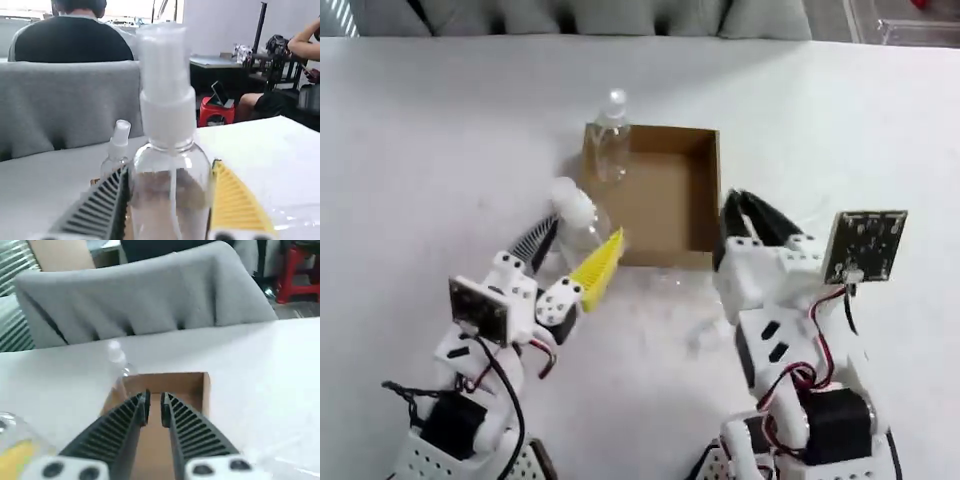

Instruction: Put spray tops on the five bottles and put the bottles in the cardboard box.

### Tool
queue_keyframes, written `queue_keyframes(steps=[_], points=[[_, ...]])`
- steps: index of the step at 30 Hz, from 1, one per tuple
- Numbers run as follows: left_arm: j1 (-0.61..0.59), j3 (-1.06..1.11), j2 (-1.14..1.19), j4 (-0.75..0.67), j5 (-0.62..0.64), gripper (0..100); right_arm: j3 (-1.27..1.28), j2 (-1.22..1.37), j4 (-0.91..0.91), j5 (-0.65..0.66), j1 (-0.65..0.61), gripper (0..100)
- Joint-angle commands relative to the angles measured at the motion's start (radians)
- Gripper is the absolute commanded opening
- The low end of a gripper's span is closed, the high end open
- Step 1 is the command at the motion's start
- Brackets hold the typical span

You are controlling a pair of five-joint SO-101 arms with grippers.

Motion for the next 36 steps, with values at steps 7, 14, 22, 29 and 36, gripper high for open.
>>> queue_keyframes(steps=[7, 14, 22, 29, 36], points=[[-0.012, -0.032, -0.005, -0.092, 0.021, 2, 0.393, -0.171, -0.039, 0.0, 0.265, 1.9], [-0.036, -0.132, 0.148, -0.176, 0.023, 2, 0.677, -0.272, -0.168, 0.002, 0.38, 1.9], [-0.136, -0.322, 0.644, -0.471, 0.049, 2, 0.907, -0.395, -0.254, -0.005, 0.406, 1.9], [-0.142, -0.302, 0.872, -0.707, 0.077, 2, 0.904, -0.403, -0.196, 0.005, 0.407, 1.9], [-0.142, -0.305, 1.152, -0.941, 0.078, 2, 0.904, -0.401, -0.196, 0.005, 0.412, 1.9]])
